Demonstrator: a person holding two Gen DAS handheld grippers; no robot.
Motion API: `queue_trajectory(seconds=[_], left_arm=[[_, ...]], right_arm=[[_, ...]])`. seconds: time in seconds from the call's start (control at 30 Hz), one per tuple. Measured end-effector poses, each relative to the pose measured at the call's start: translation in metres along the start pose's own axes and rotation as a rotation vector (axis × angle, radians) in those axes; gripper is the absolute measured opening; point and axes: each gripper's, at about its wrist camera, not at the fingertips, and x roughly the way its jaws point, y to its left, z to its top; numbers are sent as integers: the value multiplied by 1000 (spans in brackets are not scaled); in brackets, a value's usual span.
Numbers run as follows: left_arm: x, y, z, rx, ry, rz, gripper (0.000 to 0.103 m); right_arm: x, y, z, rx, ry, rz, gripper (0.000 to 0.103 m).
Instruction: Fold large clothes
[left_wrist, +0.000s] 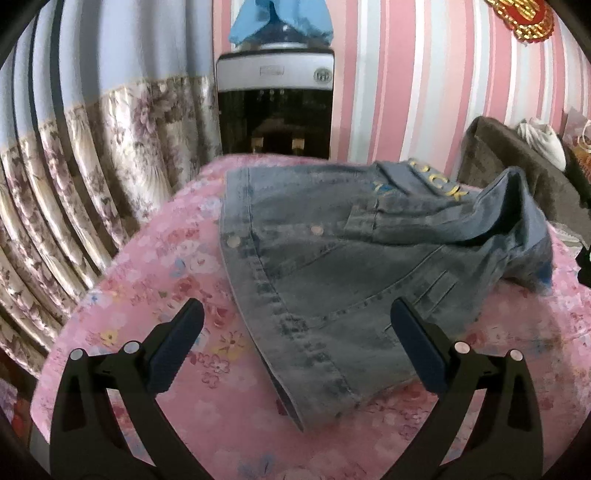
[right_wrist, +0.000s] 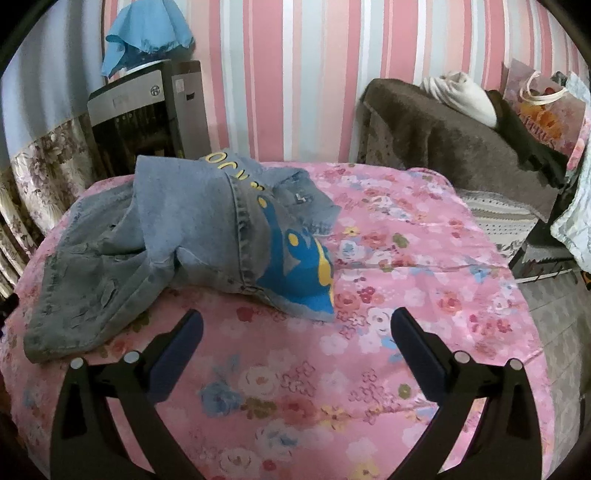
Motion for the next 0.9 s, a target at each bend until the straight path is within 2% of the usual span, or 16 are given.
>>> queue_trajectory(seconds=[0.07, 0.33, 0.43, 0.5, 0.53, 0.57, 0.6, 0.63, 0.7, 0.77, 0.9], left_arm=[[18, 0, -4, -6, 52, 5, 100], [61, -5, -2, -13, 105, 18, 99], [84, -11, 3, 12, 148, 17, 87], [97, -14, 5, 25, 179, 6, 68], [105, -15, 5, 29, 201, 5, 65], [110, -17, 6, 38, 199, 20, 63], [112, -19, 8, 55, 194, 27, 55], [114, -21, 8, 62, 198, 24, 47], [117, -20, 11, 22, 207, -27, 13], [119, -24, 14, 20, 205, -24, 1], [102, -21, 18, -9, 167, -51, 0]], right_arm=[[10, 4, 2, -5, 6, 7, 101], [56, 27, 24, -42, -18, 9, 101], [78, 29, 32, -32, -2, 4, 101], [89, 29, 36, -17, 2, 17, 101], [94, 28, 37, -5, 8, 32, 101], [97, 27, 37, 5, 10, 48, 98], [101, 26, 37, 16, 12, 79, 82], [103, 24, 37, 24, 17, 98, 71], [108, 30, 34, 12, 36, 132, 34], [103, 38, 31, -20, 11, 134, 21], [79, 31, 30, 6, -52, 160, 13]])
